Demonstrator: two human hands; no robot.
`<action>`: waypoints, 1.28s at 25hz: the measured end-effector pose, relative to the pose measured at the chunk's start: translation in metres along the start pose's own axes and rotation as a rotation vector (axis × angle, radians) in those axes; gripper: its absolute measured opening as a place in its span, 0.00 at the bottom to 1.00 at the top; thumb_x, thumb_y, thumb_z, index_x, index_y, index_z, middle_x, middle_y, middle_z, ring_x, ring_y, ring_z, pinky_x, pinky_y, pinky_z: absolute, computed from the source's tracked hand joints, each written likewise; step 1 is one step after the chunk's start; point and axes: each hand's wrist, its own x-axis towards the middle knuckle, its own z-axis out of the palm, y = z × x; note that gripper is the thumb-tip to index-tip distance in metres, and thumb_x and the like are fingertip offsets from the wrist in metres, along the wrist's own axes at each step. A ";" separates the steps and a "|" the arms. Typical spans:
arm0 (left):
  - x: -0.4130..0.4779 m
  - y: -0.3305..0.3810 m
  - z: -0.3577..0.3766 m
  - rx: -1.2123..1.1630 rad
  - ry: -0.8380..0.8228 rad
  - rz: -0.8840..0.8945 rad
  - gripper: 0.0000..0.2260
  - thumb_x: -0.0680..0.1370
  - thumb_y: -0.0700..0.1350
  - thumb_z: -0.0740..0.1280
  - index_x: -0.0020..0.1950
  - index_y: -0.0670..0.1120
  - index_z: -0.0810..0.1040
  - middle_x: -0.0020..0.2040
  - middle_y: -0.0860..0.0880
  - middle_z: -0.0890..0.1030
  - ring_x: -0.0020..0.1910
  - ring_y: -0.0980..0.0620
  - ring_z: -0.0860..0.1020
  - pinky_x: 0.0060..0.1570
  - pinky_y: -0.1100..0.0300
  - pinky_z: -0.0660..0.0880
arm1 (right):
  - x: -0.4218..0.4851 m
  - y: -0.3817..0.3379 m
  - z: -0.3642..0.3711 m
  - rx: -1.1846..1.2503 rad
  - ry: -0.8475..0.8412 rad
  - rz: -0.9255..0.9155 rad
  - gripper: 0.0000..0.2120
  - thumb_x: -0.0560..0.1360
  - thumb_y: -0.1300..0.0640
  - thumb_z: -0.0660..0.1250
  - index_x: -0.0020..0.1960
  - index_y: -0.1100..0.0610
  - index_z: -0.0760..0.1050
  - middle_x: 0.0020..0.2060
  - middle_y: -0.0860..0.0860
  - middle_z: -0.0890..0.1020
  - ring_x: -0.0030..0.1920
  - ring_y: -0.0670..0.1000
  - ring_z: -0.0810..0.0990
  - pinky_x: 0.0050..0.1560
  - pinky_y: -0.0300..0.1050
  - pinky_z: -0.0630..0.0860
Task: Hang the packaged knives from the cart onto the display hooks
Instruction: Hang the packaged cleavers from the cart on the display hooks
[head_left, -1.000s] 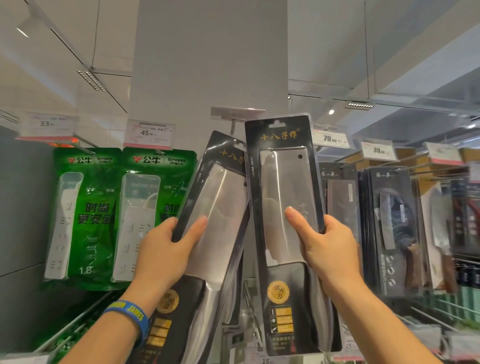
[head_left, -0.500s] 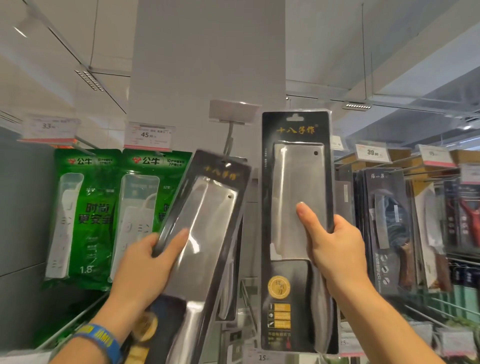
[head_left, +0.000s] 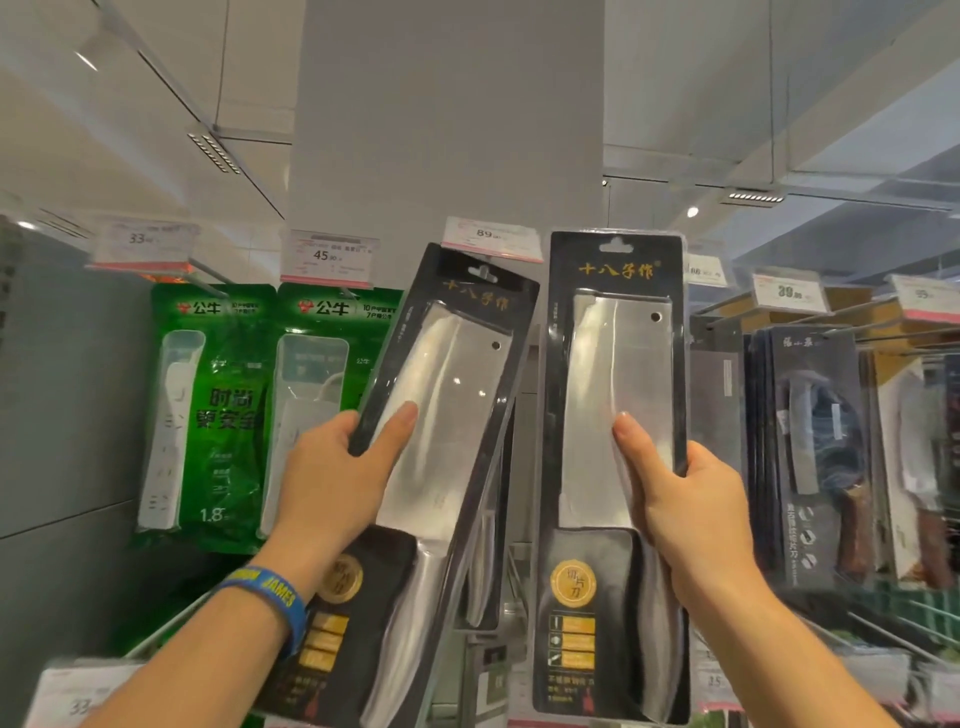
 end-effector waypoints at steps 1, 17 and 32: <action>0.000 -0.001 0.002 -0.009 -0.007 -0.008 0.24 0.71 0.70 0.65 0.39 0.49 0.81 0.34 0.59 0.83 0.31 0.61 0.80 0.26 0.71 0.70 | -0.002 0.000 0.000 -0.006 0.009 -0.016 0.36 0.64 0.24 0.69 0.39 0.61 0.79 0.31 0.52 0.83 0.33 0.53 0.81 0.36 0.52 0.79; 0.004 -0.011 0.014 0.010 -0.019 -0.045 0.32 0.69 0.74 0.63 0.39 0.44 0.79 0.33 0.46 0.82 0.32 0.49 0.79 0.35 0.49 0.74 | -0.004 0.003 -0.007 -0.112 -0.042 -0.094 0.45 0.62 0.21 0.67 0.41 0.67 0.76 0.35 0.63 0.81 0.32 0.60 0.76 0.38 0.60 0.78; 0.012 -0.009 0.013 0.014 -0.073 -0.096 0.31 0.67 0.76 0.64 0.42 0.48 0.82 0.37 0.49 0.85 0.37 0.50 0.83 0.43 0.44 0.80 | 0.010 -0.009 0.004 -0.074 -0.064 -0.065 0.46 0.59 0.19 0.66 0.40 0.66 0.75 0.33 0.60 0.81 0.35 0.65 0.76 0.36 0.58 0.76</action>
